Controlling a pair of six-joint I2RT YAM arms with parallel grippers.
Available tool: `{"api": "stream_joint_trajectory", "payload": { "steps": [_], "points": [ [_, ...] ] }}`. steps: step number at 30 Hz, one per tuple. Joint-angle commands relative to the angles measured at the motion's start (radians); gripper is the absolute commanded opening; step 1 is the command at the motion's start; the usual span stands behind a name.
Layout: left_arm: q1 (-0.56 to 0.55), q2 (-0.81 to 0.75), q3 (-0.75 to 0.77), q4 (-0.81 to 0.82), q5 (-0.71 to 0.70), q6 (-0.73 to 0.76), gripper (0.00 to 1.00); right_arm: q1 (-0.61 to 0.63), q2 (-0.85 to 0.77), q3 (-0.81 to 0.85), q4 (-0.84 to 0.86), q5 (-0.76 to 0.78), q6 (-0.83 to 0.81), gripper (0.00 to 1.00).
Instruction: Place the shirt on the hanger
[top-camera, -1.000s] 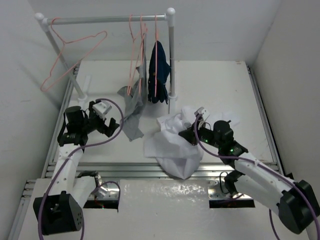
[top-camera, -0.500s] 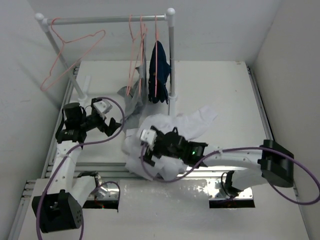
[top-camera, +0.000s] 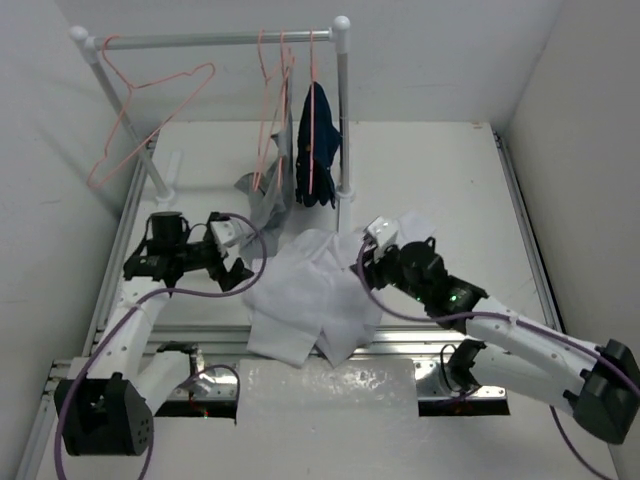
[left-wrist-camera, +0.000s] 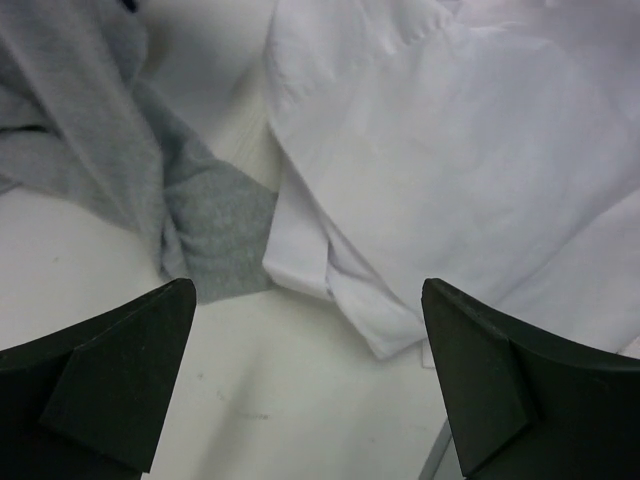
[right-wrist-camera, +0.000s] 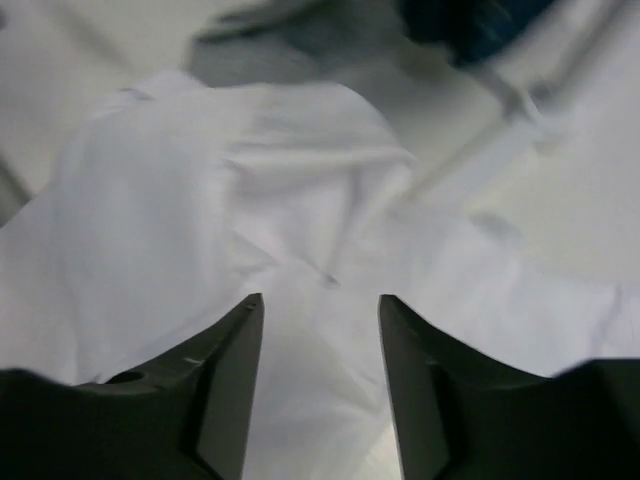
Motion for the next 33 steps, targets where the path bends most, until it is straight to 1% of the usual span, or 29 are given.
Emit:
{"api": "stream_joint_trajectory", "payload": {
  "steps": [1, 2, 3, 4, 6, 8, 11, 12, 15, 16, 17, 18, 20, 22, 23, 24, 25, 26, 27, 28, 29, 30, 31, 32, 33],
  "points": [
    [-0.171, 0.024, -0.027, 0.089, -0.155, -0.053, 0.94, -0.193, -0.045, -0.005, -0.213, -0.026, 0.208, 0.49],
    [-0.223, 0.026, -0.044, 0.122, -0.212, -0.078, 0.94, -0.226, -0.056, -0.022, -0.227, -0.044, 0.231, 0.47],
    [-0.276, 0.024, -0.079, 0.148, -0.253, -0.101, 0.99, -0.260, -0.062, -0.030, -0.239, -0.105, 0.281, 0.50],
    [-0.346, 0.020, -0.093, 0.186, -0.290, -0.103, 1.00, -0.325, -0.060, -0.036, -0.256, -0.145, 0.307, 0.58],
    [-0.380, 0.021, -0.113, 0.203, -0.288, -0.095, 1.00, -0.372, -0.033, -0.053, -0.273, -0.228, 0.363, 0.73],
    [-0.391, 0.033, -0.117, 0.205, -0.228, -0.077, 1.00, -0.413, 0.045, -0.060, -0.282, -0.259, 0.386, 0.75],
    [-0.413, 0.067, -0.128, 0.236, -0.170, -0.060, 1.00, -0.456, 0.149, -0.076, -0.257, -0.374, 0.421, 0.74],
    [-0.437, 0.090, -0.127, 0.243, -0.169, -0.058, 1.00, -0.470, 0.168, -0.082, -0.220, -0.438, 0.429, 0.74],
    [-0.489, 0.139, -0.130, 0.259, -0.186, -0.054, 1.00, -0.475, 0.222, -0.105, -0.157, -0.518, 0.453, 0.77],
    [-0.503, 0.147, -0.136, 0.288, -0.202, -0.055, 1.00, -0.475, 0.261, -0.103, -0.154, -0.544, 0.453, 0.79],
    [-0.515, 0.158, -0.140, 0.306, -0.209, -0.057, 0.99, -0.473, 0.262, -0.096, -0.154, -0.544, 0.444, 0.79],
    [-0.543, 0.176, -0.143, 0.321, -0.218, -0.061, 1.00, -0.475, 0.313, -0.085, -0.187, -0.541, 0.437, 0.79],
    [-0.564, 0.210, -0.140, 0.375, -0.252, -0.072, 1.00, -0.475, 0.378, -0.068, -0.201, -0.535, 0.421, 0.70],
    [-0.591, 0.236, -0.136, 0.406, -0.289, -0.077, 1.00, -0.475, 0.401, -0.076, -0.157, -0.567, 0.427, 0.58],
    [-0.598, 0.256, -0.133, 0.412, -0.304, -0.075, 1.00, -0.475, 0.412, -0.080, -0.145, -0.589, 0.435, 0.43],
    [-0.606, 0.262, -0.133, 0.412, -0.320, -0.070, 0.92, -0.475, 0.426, -0.079, -0.141, -0.596, 0.437, 0.35],
    [-0.606, 0.265, -0.133, 0.409, -0.318, -0.063, 0.78, -0.475, 0.432, -0.071, -0.140, -0.600, 0.435, 0.27],
    [-0.606, 0.264, -0.136, 0.403, -0.320, -0.049, 0.59, -0.475, 0.432, -0.067, -0.140, -0.598, 0.432, 0.12],
    [-0.606, 0.257, -0.136, 0.389, -0.326, -0.046, 0.21, -0.475, 0.418, -0.064, -0.141, -0.587, 0.429, 0.06],
    [-0.606, 0.250, -0.136, 0.385, -0.338, -0.041, 0.01, -0.475, 0.403, -0.054, -0.146, -0.571, 0.421, 0.00],
    [-0.606, 0.216, -0.140, 0.391, -0.355, -0.055, 0.00, -0.475, 0.385, -0.048, -0.173, -0.513, 0.414, 0.00],
    [-0.606, 0.193, -0.145, 0.388, -0.388, -0.054, 0.00, -0.473, 0.333, -0.036, -0.193, -0.476, 0.406, 0.00],
    [-0.604, 0.132, -0.156, 0.388, -0.404, -0.057, 0.00, -0.475, 0.302, -0.007, -0.219, -0.434, 0.385, 0.00],
    [-0.604, 0.100, -0.159, 0.389, -0.427, -0.061, 0.00, -0.475, 0.270, 0.008, -0.264, -0.346, 0.372, 0.00],
    [-0.603, 0.061, -0.160, 0.388, -0.477, -0.064, 0.00, -0.475, 0.198, 0.025, -0.281, -0.299, 0.360, 0.00]
  ]
}}
